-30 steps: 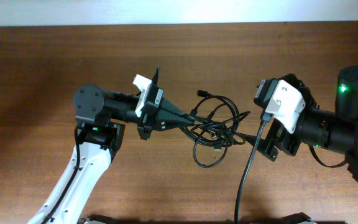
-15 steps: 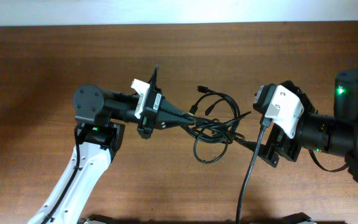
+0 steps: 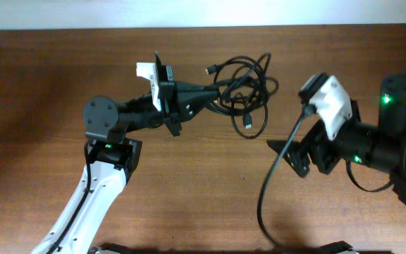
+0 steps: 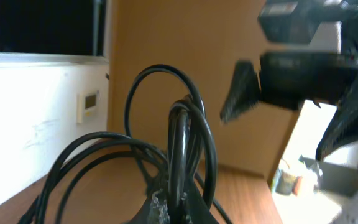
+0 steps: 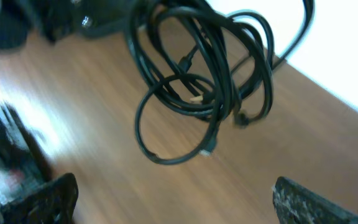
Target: Untangle cables
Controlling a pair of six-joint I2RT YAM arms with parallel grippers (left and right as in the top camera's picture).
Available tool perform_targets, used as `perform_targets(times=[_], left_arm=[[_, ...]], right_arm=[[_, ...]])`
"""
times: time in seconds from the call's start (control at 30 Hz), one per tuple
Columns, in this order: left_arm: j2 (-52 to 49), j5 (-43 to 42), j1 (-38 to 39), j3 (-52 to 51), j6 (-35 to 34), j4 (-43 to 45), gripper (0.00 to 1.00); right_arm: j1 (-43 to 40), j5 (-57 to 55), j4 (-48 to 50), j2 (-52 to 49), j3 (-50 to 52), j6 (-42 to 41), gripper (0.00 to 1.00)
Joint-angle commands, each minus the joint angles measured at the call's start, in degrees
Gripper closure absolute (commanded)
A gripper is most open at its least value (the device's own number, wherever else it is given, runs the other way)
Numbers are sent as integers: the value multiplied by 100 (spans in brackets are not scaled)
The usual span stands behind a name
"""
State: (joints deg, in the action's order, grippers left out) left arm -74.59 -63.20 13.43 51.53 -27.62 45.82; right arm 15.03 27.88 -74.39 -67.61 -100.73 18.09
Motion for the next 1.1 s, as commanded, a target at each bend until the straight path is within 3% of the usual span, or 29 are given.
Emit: perform_targets(times=[0.0, 0.1, 0.17, 0.2, 0.23, 0.27, 0.3, 0.53, 0.73, 1.07], left_arm=[[24, 1141, 339, 81, -820, 605, 100], [24, 1377, 516, 81, -1150, 1019, 100], [24, 1486, 516, 81, -1408, 1029, 100], [24, 1506, 516, 81, -1445, 1034, 100], [24, 1504, 516, 81, -1445, 1032, 100], [24, 1504, 516, 81, -1447, 1034, 100], [31, 1504, 516, 81, -1445, 1034, 100], [31, 1810, 391, 81, -1239, 885, 100], [28, 1825, -55, 81, 448, -1751, 100], [28, 1759, -151, 81, 1445, -3289, 100]], right_arm=[[-7, -26, 72, -302, -59, -2347, 1], [-7, 0, 258, -651, -59, -3123, 0], [-7, 400, 573, -811, -59, -3281, 9], [-7, 654, 752, -876, -59, -3348, 22], [-7, 691, 809, -909, -59, -3394, 42], [-7, 688, 791, -933, -59, -3405, 78], [-7, 686, 758, -938, -59, -3403, 94], [-13, 691, 671, -870, -59, -3377, 96], [-17, 942, 861, 7, -61, -3298, 96], [-17, 1379, 1613, 649, -61, -3700, 96]])
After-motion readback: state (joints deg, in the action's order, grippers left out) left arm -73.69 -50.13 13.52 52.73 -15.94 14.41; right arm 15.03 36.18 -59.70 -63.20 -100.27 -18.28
